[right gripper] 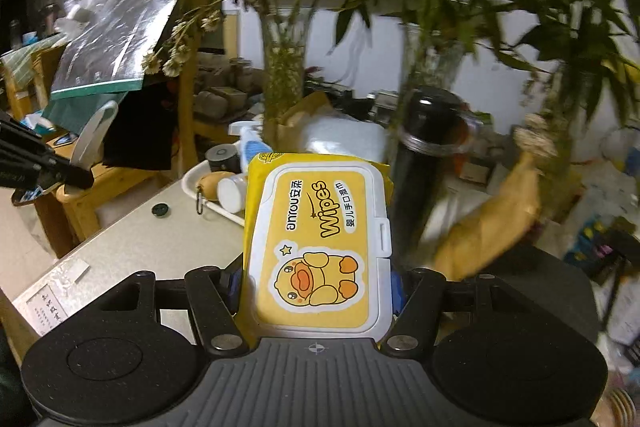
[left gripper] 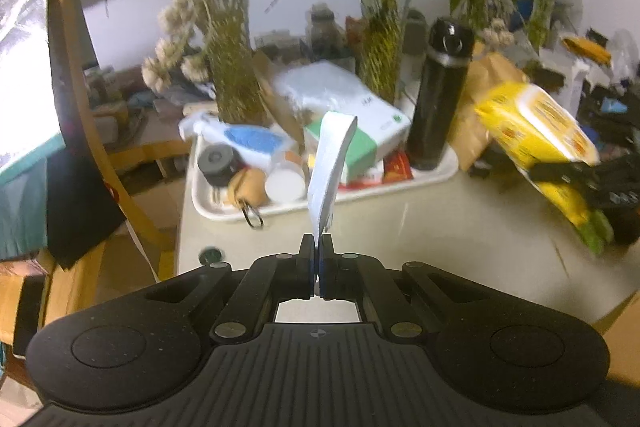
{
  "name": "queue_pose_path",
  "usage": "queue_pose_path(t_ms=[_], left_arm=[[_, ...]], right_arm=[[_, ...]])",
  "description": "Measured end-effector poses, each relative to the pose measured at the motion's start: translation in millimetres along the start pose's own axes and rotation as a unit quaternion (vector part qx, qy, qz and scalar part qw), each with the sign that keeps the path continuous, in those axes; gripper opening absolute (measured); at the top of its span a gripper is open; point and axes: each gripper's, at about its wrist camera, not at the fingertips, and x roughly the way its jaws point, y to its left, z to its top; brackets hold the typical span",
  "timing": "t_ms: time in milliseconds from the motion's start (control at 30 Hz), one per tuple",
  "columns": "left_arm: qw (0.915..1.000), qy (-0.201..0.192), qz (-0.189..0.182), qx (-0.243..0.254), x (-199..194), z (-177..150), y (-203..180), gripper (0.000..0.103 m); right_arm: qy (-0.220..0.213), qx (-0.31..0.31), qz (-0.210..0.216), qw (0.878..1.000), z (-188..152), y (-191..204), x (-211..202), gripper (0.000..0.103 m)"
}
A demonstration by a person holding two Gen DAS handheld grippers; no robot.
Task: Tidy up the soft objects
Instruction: 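Lift and carry the yellow packet and white spoon over the cardboard box with both grippers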
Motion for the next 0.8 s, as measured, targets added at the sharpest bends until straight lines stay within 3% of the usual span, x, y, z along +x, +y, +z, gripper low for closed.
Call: queue_pose_path(t_ms=[133, 367, 600, 800], left_arm=[[0.9992, -0.036, 0.013, -0.009, -12.8, 5.9, 5.0, 0.002], [0.9979, -0.047, 0.028, -0.035, -23.4, 11.8, 24.5, 0.002], [0.9957, -0.068, 0.023, -0.058, -64.3, 7.1, 39.2, 0.002], [0.9966, -0.067, 0.008, -0.046, -101.4, -8.1, 31.3, 0.002]], right_arm=[[-0.004, -0.009, -0.012, 1.0, 5.4, 3.7, -37.2, 0.066], [-0.03, -0.014, -0.017, 0.999, 29.7, 17.2, -113.1, 0.066], [-0.023, -0.017, -0.016, 0.999, 14.5, 35.5, -155.1, 0.066], [-0.019, -0.028, -0.019, 0.999, -3.0, 56.1, -180.1, 0.066]])
